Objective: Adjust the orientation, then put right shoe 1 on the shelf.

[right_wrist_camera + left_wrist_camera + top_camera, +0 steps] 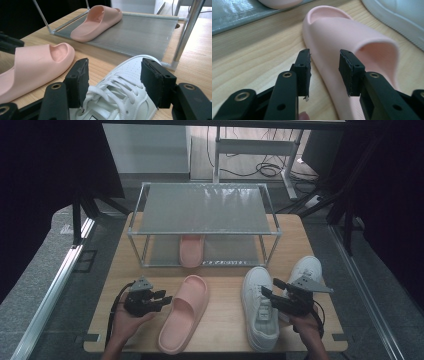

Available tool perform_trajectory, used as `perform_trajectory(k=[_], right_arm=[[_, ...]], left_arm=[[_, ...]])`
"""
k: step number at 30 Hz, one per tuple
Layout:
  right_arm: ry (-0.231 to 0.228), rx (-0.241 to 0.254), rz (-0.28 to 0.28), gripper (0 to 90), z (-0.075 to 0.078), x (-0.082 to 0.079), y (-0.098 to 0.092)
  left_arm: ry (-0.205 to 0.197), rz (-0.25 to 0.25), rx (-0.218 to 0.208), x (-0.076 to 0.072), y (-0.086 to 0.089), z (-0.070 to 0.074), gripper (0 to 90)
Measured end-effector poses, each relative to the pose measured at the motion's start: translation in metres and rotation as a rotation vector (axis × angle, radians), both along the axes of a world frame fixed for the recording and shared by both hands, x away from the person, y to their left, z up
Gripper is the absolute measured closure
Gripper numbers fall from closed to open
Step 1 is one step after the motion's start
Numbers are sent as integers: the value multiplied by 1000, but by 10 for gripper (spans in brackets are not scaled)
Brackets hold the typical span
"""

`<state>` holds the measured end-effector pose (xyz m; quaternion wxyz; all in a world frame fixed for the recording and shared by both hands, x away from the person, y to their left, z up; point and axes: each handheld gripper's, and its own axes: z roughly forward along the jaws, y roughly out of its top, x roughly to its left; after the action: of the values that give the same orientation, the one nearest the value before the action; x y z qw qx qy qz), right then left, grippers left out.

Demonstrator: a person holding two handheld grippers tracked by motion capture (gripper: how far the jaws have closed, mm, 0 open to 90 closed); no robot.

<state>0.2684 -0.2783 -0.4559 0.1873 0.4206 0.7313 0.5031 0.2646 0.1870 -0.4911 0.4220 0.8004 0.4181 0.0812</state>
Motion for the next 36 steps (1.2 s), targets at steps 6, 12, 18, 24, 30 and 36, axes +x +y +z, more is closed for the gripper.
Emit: perform_trajectory(k=[6, 12, 18, 24, 30, 36], right_arm=[[1, -1, 0, 400, 0, 0, 0], [6, -3, 2, 399, -2, 1, 1], [6, -5, -5, 399, -2, -2, -1], [-12, 0, -19, 401, 2, -6, -4], [-15, -1, -20, 401, 3, -8, -4], [-13, -7, -7, 400, 2, -7, 0]], left_arm=[[0, -2, -5, -10, -2, 1, 603], [18, 0, 13, -11, -5, -5, 604], [16, -3, 23, -8, -10, -6, 598], [22, -6, 47, -4, -21, -13, 613], [6, 16, 85, -1, -33, -22, 705], [-8, 66, 78, 0, -35, -23, 814]])
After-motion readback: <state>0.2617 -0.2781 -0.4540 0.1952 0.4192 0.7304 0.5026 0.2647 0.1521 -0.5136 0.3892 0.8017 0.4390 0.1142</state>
